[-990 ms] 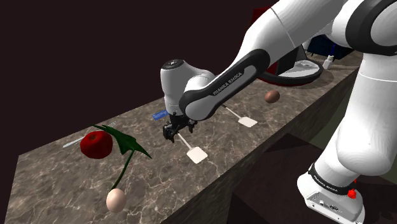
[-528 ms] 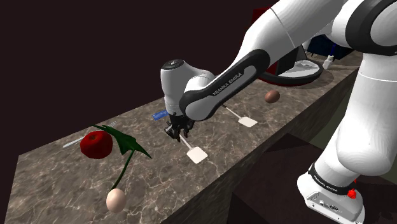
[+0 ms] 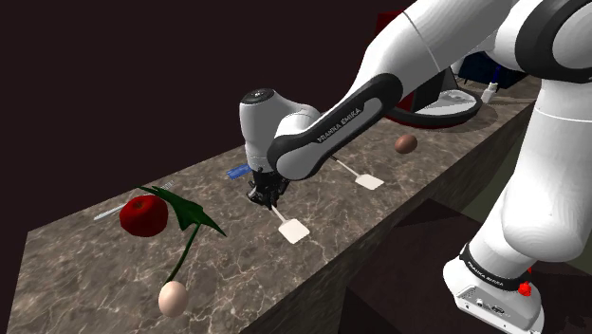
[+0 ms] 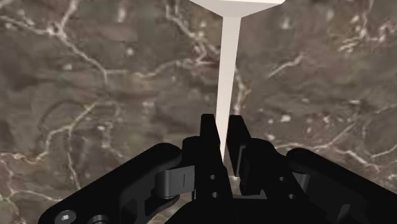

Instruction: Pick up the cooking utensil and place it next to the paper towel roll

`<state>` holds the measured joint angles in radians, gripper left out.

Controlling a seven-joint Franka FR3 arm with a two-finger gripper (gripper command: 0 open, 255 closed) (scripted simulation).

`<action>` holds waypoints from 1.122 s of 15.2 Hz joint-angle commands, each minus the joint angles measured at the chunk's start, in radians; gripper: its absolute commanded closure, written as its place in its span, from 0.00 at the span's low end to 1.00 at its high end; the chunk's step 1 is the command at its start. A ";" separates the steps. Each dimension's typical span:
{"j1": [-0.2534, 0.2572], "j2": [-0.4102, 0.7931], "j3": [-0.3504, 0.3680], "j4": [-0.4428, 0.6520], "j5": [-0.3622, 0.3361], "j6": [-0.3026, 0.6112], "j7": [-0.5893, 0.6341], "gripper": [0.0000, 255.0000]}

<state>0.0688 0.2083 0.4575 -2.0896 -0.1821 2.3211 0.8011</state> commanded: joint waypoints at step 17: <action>-0.016 -0.116 0.017 0.105 0.084 -0.204 -0.063 1.00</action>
<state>0.0536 0.0963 0.4742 -1.9949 -0.1016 2.1305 0.7409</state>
